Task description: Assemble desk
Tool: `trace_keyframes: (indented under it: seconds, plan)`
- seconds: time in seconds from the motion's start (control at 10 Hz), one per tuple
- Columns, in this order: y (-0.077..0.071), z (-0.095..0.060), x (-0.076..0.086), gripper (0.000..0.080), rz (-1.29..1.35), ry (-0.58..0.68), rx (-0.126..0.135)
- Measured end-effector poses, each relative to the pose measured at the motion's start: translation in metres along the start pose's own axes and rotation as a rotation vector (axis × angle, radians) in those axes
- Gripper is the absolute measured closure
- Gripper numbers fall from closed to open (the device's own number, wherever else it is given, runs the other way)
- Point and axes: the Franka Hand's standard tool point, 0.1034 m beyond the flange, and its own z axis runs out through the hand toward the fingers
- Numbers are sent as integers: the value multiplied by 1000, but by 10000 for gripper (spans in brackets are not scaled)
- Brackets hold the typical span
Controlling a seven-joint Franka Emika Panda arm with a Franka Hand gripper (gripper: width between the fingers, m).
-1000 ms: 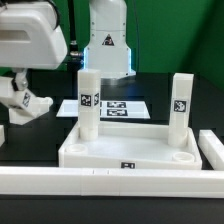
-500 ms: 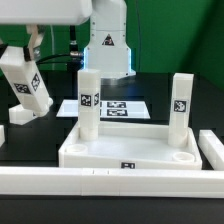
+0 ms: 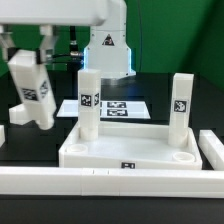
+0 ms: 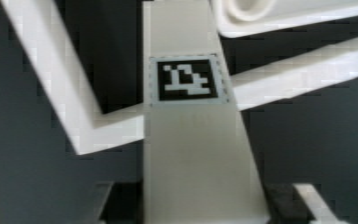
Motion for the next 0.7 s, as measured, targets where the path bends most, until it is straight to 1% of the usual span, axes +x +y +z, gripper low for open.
trace_keyframes:
  seconds: [0.1,0.2,0.3,0.4,0.5,0.6,0.7]
  plan:
    - [-22,-6,1,507,15,6,7]
    - [-36,-7,-1,507,21,12,10]
    - [-46,-6,1,507,38,42,12]
    - [-47,-5,2,507,30,50,13]
    - [-47,-5,6,507,30,88,15]
    - [-50,-5,11,507,25,161,19]
    - [-54,-3,11,507,24,224,23]
